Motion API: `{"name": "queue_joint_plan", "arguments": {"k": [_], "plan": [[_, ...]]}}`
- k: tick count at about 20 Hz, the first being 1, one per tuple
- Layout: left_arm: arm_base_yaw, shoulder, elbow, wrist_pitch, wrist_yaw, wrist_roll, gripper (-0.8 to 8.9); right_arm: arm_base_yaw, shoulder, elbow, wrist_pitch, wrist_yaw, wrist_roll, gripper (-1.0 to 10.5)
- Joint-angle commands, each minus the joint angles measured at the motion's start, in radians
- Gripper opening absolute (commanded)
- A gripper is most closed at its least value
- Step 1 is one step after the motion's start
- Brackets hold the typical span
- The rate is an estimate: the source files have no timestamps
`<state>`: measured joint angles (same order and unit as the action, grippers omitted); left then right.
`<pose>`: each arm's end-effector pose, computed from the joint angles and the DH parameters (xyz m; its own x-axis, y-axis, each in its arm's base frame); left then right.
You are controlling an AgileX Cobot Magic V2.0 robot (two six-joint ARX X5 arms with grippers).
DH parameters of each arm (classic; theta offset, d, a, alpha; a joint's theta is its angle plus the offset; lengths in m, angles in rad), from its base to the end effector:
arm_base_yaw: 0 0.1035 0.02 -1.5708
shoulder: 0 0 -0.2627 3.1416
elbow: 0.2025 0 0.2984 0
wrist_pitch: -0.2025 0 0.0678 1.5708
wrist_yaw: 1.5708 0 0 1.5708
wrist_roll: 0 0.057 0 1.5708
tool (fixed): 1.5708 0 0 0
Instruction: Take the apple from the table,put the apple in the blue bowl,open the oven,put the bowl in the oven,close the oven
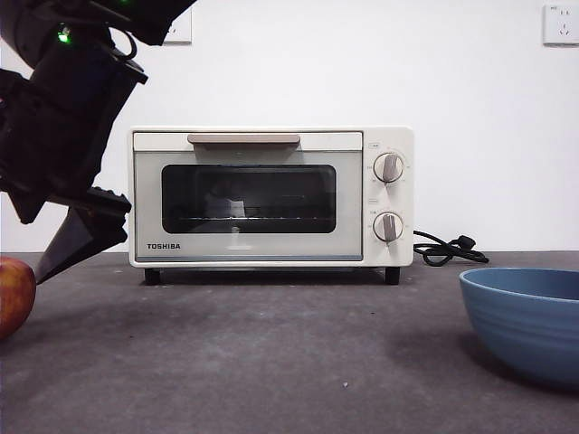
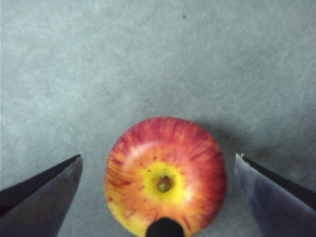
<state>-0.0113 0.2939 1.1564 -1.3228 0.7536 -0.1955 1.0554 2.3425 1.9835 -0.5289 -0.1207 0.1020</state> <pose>0.0107 -0.0391 0.3921 0.6456 -0.6916 -0.3239 0.5231 0.7095 -0.4722 0.2781 0.5049 0.1488 0.2040 0.6044 -0.7701 -0.8576 0.4897 0.1572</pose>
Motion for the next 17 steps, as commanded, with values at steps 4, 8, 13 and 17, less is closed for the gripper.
{"name": "queue_joint_plan", "arguments": {"k": [4, 8, 13, 17], "plan": [[0.001, -0.005, 0.003, 0.004, 0.005, 0.002, -0.05, 0.018, 0.051, 0.002, 0.0, 0.01, 0.054, 5.1], [-0.004, -0.005, 0.003, 0.003, 0.005, 0.016, -0.05, 0.032, 0.058, 0.002, 0.006, 0.045, 0.082, -0.2], [-0.017, -0.005, 0.003, 0.004, 0.004, 0.044, -0.05, 0.032, 0.016, 0.002, -0.058, 0.07, 0.105, -0.1], [-0.019, -0.005, 0.003, 0.004, -0.063, 0.054, -0.05, 0.031, -0.105, 0.002, -0.186, 0.074, 0.046, -0.1]]}}
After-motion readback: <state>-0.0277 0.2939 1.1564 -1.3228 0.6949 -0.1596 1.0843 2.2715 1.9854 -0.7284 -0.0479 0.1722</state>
